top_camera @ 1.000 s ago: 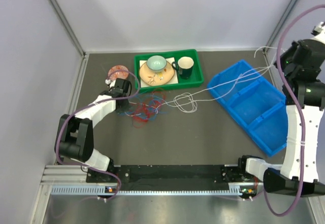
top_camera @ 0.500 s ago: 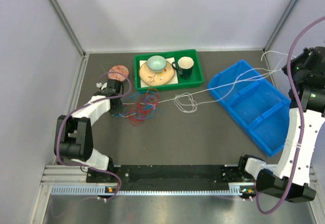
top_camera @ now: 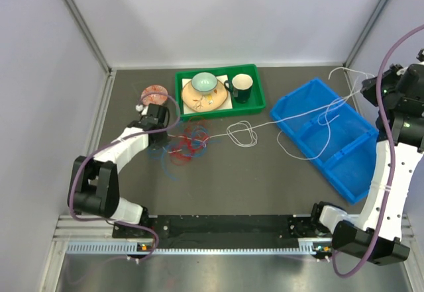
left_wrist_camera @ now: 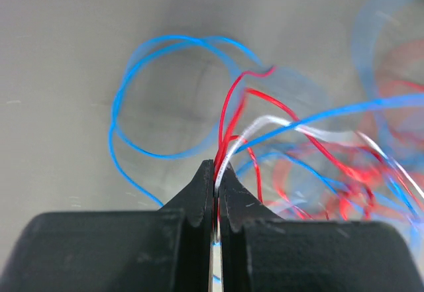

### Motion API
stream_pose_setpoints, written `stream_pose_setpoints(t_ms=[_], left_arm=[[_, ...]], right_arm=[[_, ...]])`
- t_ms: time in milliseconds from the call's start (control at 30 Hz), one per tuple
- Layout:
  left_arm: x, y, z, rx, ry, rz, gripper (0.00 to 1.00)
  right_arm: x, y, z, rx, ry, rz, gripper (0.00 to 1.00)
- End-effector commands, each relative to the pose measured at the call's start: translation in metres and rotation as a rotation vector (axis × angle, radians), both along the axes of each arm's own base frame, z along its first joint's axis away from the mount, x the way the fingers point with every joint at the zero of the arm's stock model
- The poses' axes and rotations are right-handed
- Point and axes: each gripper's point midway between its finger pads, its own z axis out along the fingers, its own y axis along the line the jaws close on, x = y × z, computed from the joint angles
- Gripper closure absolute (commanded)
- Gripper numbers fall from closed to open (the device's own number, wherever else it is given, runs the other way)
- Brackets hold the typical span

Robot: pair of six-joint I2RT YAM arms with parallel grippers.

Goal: Untangle the cables

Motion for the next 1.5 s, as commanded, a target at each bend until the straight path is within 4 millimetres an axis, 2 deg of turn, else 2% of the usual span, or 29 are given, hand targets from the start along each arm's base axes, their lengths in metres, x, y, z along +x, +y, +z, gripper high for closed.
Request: stream_pose_setpoints(t_ms=[0, 33, 100, 133, 200, 233, 267, 300, 367, 433, 467, 567, 600, 633, 667, 733, 767, 833, 867, 967, 1200, 1333, 1367, 1433, 1467], left_arm=[[0.008, -0.049, 0.033, -0.032, -0.129, -0.185, 1.00], [0.006, -0.054, 0.033, -0.029, -0.125, -0.213, 1.00], [0.004, -0.062, 0.037, -0.039, -0.129, -0.239, 0.86], [0.004, -0.064, 0.039, -0.044, -0.134, -0.254, 0.72], [0.005, -0.069, 0.051, -0.060, -0.159, -0.278, 0.52], [0.006, -0.070, 0.057, -0.056, -0.172, -0.290, 0.36], [0.008, -0.072, 0.066, -0.056, -0.190, -0.301, 0.25], [0.009, -0.075, 0.074, -0.055, -0.209, -0.317, 0.15], [0.014, -0.074, 0.091, -0.037, -0.240, -0.320, 0.01], [0.014, -0.074, 0.097, -0.013, -0.239, -0.332, 0.01], [0.018, -0.077, 0.108, -0.006, -0.262, -0.335, 0.01], [0.022, -0.093, 0.122, 0.029, -0.300, -0.372, 0.01], [0.021, -0.106, 0.120, 0.033, -0.293, -0.408, 0.01], [0.025, -0.115, 0.125, 0.032, -0.305, -0.424, 0.01], [0.023, -0.132, 0.116, 0.031, -0.279, -0.469, 0.01], [0.027, -0.154, 0.116, 0.002, -0.277, -0.507, 0.01], [0.025, -0.170, 0.103, -0.032, -0.236, -0.536, 0.01], [0.031, -0.184, 0.097, -0.077, -0.229, -0.518, 0.02], [0.031, -0.191, 0.085, -0.083, -0.198, -0.522, 0.04], [0.033, -0.203, 0.073, -0.084, -0.187, -0.497, 0.10], [0.038, -0.206, 0.057, -0.086, -0.187, -0.433, 0.17], [0.040, -0.204, 0.051, -0.071, -0.192, -0.427, 0.34], [0.041, -0.204, 0.049, -0.067, -0.187, -0.424, 0.45], [0.043, -0.204, 0.049, -0.060, -0.190, -0.427, 0.58], [0.043, -0.205, 0.047, -0.061, -0.186, -0.430, 0.67]], right_arm=[[-0.009, 0.021, 0.038, 0.000, -0.136, 0.081, 1.00], [-0.013, 0.024, 0.042, -0.004, -0.149, 0.089, 1.00], [-0.017, 0.031, 0.050, -0.008, -0.165, 0.112, 1.00], [-0.020, 0.034, 0.052, -0.008, -0.170, 0.118, 1.00], [-0.022, 0.037, 0.052, -0.009, -0.172, 0.129, 1.00], [-0.022, 0.039, 0.052, -0.007, -0.173, 0.137, 1.00], [-0.023, 0.040, 0.051, -0.009, -0.170, 0.139, 1.00], [-0.022, 0.041, 0.047, -0.005, -0.162, 0.142, 1.00], [-0.022, 0.041, 0.044, -0.006, -0.157, 0.145, 1.00], [-0.021, 0.042, 0.039, 0.000, -0.144, 0.150, 1.00], [-0.020, 0.042, 0.037, 0.002, -0.140, 0.151, 1.00], [-0.019, 0.044, 0.035, 0.003, -0.135, 0.157, 1.00], [-0.018, 0.045, 0.033, 0.006, -0.130, 0.162, 1.00], [-0.019, 0.045, 0.034, 0.005, -0.133, 0.162, 1.00], [-0.018, 0.046, 0.032, 0.006, -0.130, 0.165, 1.00], [-0.019, 0.046, 0.031, 0.005, -0.128, 0.167, 1.00], [-0.018, 0.046, 0.030, 0.007, -0.124, 0.168, 1.00], [-0.018, 0.047, 0.029, 0.006, -0.122, 0.168, 1.00], [-0.018, 0.046, 0.027, 0.006, -0.119, 0.169, 1.00], [-0.019, 0.047, 0.026, 0.005, -0.117, 0.172, 1.00], [-0.017, 0.050, 0.025, 0.005, -0.114, 0.185, 1.00], [-0.016, 0.050, 0.024, 0.007, -0.113, 0.186, 1.00], [-0.016, 0.050, 0.023, 0.009, -0.112, 0.186, 1.00], [-0.016, 0.050, 0.023, 0.009, -0.113, 0.186, 1.00], [-0.016, 0.050, 0.024, 0.010, -0.115, 0.185, 1.00]])
